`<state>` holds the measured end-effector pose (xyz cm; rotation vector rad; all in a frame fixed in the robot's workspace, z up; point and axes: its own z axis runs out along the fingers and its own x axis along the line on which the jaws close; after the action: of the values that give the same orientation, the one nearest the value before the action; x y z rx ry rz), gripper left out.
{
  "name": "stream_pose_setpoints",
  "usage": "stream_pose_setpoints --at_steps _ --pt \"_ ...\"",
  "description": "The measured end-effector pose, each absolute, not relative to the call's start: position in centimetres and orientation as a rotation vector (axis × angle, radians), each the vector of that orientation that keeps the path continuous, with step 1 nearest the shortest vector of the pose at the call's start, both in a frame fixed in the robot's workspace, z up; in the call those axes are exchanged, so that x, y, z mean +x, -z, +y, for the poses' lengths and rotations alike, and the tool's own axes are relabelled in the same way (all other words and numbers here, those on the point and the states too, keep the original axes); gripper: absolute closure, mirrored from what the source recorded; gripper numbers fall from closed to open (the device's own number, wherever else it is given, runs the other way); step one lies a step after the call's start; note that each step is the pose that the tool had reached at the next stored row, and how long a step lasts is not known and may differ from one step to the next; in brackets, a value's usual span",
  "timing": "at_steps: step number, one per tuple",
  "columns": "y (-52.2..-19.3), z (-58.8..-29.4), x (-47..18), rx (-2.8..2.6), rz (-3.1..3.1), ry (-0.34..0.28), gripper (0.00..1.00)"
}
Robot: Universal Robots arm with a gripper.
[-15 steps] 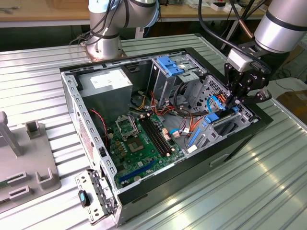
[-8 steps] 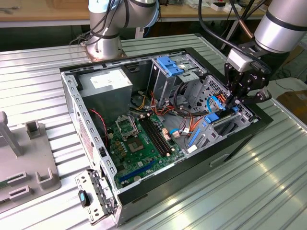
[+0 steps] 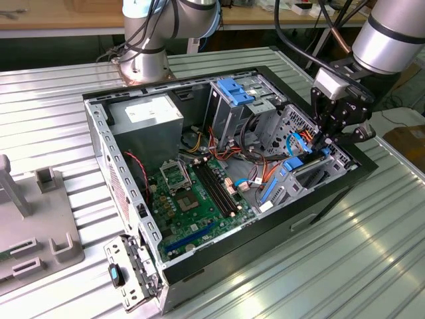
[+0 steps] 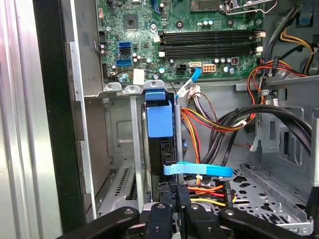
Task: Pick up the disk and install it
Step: 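Insert the second disk wire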
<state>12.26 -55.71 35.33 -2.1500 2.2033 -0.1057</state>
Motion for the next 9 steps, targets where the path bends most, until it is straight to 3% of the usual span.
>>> stream_pose_setpoints --at_steps 9 --pt "-35.23 -55.71 12.26 -2.150 2.203 0.106 0.84"
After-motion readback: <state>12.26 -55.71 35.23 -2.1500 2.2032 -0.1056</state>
